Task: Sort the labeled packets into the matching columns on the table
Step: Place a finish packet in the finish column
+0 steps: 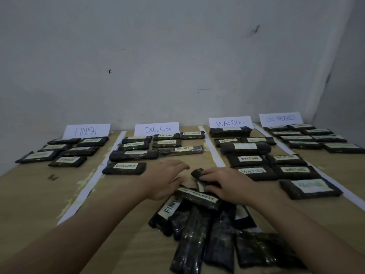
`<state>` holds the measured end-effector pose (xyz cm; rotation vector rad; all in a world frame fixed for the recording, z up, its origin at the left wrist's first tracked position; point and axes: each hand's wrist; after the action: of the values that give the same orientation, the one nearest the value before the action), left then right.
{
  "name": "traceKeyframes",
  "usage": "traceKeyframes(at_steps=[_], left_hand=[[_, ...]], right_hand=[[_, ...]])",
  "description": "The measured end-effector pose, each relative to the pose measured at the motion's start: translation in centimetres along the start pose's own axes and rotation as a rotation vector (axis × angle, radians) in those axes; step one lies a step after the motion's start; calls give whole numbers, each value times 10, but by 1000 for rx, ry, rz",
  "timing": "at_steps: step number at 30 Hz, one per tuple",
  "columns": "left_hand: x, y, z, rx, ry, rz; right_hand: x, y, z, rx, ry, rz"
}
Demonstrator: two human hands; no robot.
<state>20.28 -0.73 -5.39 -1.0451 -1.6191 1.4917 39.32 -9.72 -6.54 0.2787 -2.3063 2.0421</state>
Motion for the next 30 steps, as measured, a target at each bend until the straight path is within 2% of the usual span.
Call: traceKeyframes(at_steps=[4, 7, 13, 15, 17, 26, 28, 30], left_hand=[[3, 9, -3, -35, 0, 61], [0, 10, -9, -152, 6, 180], [8, -7, -11, -560, -219, 1006], [16, -11, -8, -605, -272, 1179], [20, -13, -5, -599, -279, 1254], [29, -18, 11, -546, -354, 1402], [31, -19, 13, -568, -363, 1402], [34, -19, 14, -600, -370, 1378]], right_hand=[[-2, -1, -3, 12, 43, -169], [3, -6, -7, -136, 108, -476], [3, -26, -16, -305, 224, -1007], [4, -31, -17, -312, 282, -1219], [6, -33, -20, -315, 301, -1315], [20, -27, -36, -375, 366, -1456], [21, -23, -42, -420, 345, -1215], [22, -16, -47, -516, 249, -728]])
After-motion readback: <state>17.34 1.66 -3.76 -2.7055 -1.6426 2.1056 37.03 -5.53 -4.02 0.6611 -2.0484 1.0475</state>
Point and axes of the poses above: each hand's wrist, its own z-axis away from the middle knuckle, its own y-axis out of the palm, x = y × z, and after that the axes turned 5 degrees about y, right-handed
